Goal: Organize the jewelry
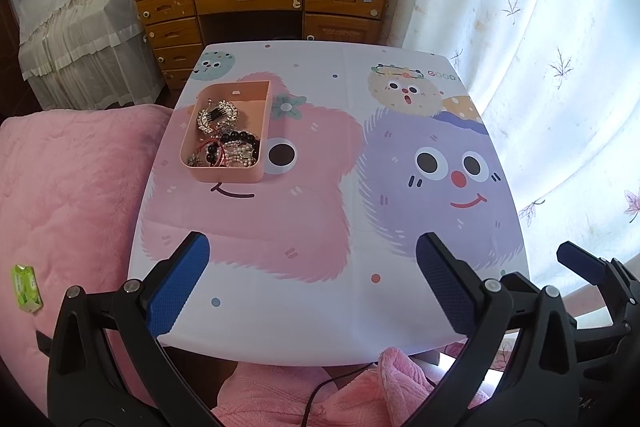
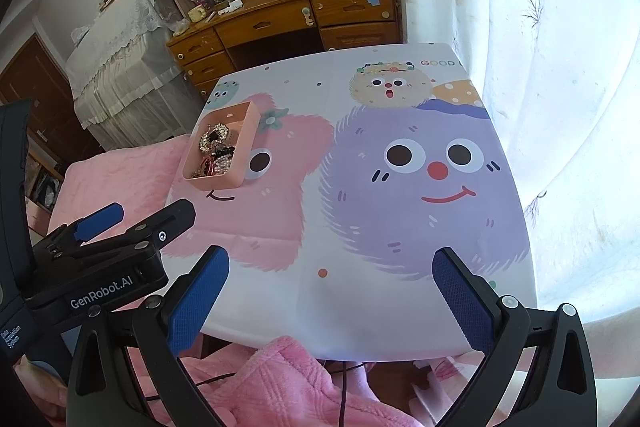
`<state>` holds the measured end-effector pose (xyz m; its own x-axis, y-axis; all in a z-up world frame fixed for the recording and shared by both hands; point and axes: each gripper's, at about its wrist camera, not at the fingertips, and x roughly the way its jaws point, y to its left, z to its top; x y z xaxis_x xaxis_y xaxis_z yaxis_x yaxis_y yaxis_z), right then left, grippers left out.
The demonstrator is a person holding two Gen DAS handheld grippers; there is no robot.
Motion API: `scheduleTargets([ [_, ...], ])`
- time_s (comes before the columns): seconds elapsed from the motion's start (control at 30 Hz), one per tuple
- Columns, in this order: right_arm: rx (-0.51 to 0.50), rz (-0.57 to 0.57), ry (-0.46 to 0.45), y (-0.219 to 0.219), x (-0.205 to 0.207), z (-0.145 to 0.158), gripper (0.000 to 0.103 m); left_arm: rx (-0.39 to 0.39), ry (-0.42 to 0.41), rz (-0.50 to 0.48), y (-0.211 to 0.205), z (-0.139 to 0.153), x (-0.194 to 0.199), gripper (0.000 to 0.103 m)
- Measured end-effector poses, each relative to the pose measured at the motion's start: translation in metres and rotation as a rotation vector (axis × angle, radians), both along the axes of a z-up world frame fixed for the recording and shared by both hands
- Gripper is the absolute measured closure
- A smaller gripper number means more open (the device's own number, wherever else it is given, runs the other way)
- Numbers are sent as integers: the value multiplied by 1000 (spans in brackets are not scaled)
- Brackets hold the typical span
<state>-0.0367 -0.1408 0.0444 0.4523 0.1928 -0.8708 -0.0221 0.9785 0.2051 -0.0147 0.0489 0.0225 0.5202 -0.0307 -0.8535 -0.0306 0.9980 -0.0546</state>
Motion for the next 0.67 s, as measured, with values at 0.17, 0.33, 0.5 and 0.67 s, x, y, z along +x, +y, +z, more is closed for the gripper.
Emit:
scheduleTargets([
  [0.17,0,-3,1,-1,-1,-2,0,2,0,2,-1,1,0,0],
  [0.33,0,-4,3,-3,0,-2,0,3,1,0,-1,0,0,0],
  [0.5,-5,-5,-1,-2,-1,-2,0,4,-2,0,-1,-1,0,0],
  [0.67,-11,-11,-4,-5,1,-4,0,2,-4,-6,-1,-3,4,0],
])
